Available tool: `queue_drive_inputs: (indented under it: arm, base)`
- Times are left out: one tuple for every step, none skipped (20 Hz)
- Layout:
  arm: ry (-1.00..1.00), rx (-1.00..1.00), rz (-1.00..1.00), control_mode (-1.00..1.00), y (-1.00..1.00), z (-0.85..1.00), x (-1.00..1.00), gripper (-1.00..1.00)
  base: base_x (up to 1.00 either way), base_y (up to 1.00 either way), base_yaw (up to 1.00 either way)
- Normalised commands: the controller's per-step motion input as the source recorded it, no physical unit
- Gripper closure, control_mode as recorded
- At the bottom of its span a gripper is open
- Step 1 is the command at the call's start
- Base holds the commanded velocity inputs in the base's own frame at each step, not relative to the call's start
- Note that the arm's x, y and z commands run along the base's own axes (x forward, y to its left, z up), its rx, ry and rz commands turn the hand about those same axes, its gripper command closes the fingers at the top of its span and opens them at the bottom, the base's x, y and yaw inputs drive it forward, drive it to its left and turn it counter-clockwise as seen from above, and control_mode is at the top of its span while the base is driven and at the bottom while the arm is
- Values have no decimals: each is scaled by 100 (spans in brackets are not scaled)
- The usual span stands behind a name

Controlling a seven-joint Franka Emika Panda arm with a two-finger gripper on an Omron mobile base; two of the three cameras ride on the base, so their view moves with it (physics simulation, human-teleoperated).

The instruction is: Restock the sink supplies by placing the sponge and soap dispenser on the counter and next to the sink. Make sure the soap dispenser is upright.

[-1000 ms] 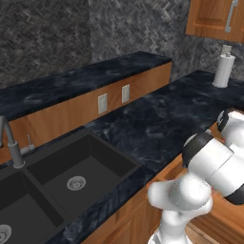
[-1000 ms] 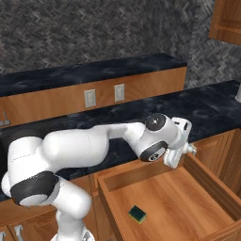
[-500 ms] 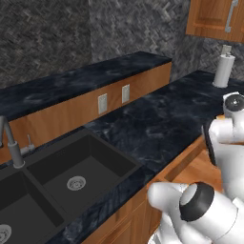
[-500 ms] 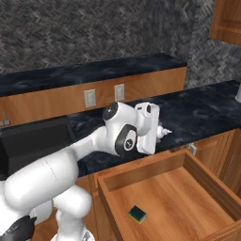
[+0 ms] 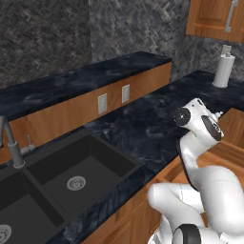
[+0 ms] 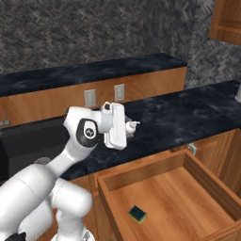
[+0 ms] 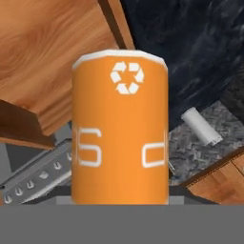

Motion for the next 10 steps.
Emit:
queue_drive_inputs:
  arm:
    - [30, -26, 0, -100, 100, 26, 21, 100]
    - [35, -29, -1, -100, 100, 18, 27, 100]
    - [39, -31, -1, -100, 100, 9, 40, 100]
    - [41, -31, -3, -100, 100, 11, 45, 100]
    - [45, -32, -7, -100, 100, 3, 56, 100]
    - [43, -33, -10, -100, 100, 0, 53, 100]
    - [40, -31, -11, -100, 100, 0, 52, 100]
    - [39, -28, -12, -100, 100, 0, 54, 100]
    - [34, -27, -12, -100, 100, 0, 52, 100]
    - [28, -21, -6, -100, 78, 0, 35, 100]
  base:
    - [0, 0, 0]
    - [0, 0, 0]
    - [0, 0, 0]
    - [0, 0, 0]
    - [0, 0, 0]
    - [0, 0, 0]
    - [0, 0, 0]
    - [0, 0, 0]
    - [0, 0, 0]
    - [0, 0, 0]
